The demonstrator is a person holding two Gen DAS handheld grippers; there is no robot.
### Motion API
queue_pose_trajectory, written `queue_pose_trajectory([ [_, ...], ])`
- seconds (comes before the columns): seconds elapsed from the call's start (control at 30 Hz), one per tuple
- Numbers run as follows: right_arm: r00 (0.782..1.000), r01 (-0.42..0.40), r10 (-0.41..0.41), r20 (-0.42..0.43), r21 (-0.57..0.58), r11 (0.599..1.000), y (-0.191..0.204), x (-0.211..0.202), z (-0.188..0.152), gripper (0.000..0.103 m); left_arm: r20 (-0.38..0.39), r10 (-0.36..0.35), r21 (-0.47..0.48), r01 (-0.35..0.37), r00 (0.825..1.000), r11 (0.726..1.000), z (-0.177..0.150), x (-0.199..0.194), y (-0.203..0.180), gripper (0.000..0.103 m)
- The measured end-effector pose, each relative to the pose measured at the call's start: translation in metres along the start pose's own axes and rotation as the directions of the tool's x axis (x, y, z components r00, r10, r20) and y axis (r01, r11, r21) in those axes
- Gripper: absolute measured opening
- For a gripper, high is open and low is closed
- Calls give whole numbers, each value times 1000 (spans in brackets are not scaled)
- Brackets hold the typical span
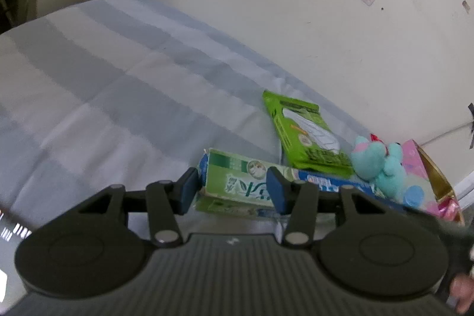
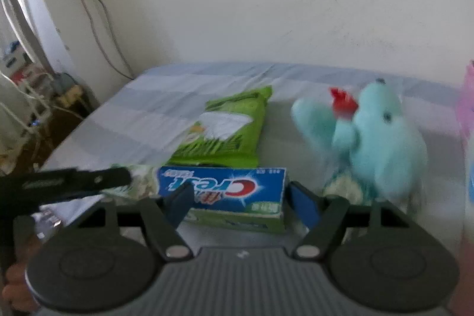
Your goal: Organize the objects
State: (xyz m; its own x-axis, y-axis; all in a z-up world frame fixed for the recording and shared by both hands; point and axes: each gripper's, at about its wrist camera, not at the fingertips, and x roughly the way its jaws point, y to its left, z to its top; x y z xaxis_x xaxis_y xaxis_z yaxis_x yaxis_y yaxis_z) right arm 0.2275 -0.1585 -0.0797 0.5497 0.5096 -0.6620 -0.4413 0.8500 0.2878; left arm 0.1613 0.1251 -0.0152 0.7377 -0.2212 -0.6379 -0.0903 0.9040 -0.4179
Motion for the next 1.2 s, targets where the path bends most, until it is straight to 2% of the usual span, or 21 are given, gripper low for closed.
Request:
queue_pose_trajectory([
  [0.17,998,-29,35,58,-101,994,14,-60,-47,76,-11,-44,20,44,999,999,-23,-31,0,53],
  [0.3,999,-6,11,46,-102,995,6,-91,-77,76,-52,-72,85,76,996,993,-49,-34,-20,53],
  [0.37,999,-5,9,46,-89,996,-8,-105,-89,77,-62,-93,112,100,994,989,-57,-34,-25,58],
  [0.5,999,-7,11,42,-107,994,-10,-97,-97,76,-77,-89,99,96,993,990,-58,-28,-21,64],
  [0.6,999,1,8,54,-162,987,-6,-84,-103,77,-75,-89,86,96,993,992,-60,-26,-25,64],
  [0.63,998,26,-14,68,-178,984,-2,-80,-103,70,-71,-68,89,74,995,993,-60,-26,-32,63],
  [0.67,995,67,-52,83,-200,977,2,-79,-103,69,-71,-50,104,57,996,993,-59,-28,-38,63],
  [0.73,993,66,-46,109,-192,979,0,-88,-101,68,-45,-49,135,55,998,989,-53,-36,-57,63],
  [0.83,977,87,-54,207,-156,984,-18,-126,-91,68,-4,-127,205,125,992,971,-37,-52,-101,62],
  [0.93,936,177,-131,325,-113,978,-44,-178,-80,68,17,-231,279,218,973,935,-30,-52,-162,62],
  [1.0,904,247,-205,376,-69,966,-72,-210,-77,69,3,-302,335,284,953,898,-31,-41,-211,62],
  [1.1,872,330,-314,376,23,944,-120,-243,-74,69,-30,-366,401,347,930,848,-45,-13,-277,63],
  [1.2,861,390,-395,319,83,917,-170,-255,-72,69,-98,-375,410,380,922,829,-59,26,-329,62],
])
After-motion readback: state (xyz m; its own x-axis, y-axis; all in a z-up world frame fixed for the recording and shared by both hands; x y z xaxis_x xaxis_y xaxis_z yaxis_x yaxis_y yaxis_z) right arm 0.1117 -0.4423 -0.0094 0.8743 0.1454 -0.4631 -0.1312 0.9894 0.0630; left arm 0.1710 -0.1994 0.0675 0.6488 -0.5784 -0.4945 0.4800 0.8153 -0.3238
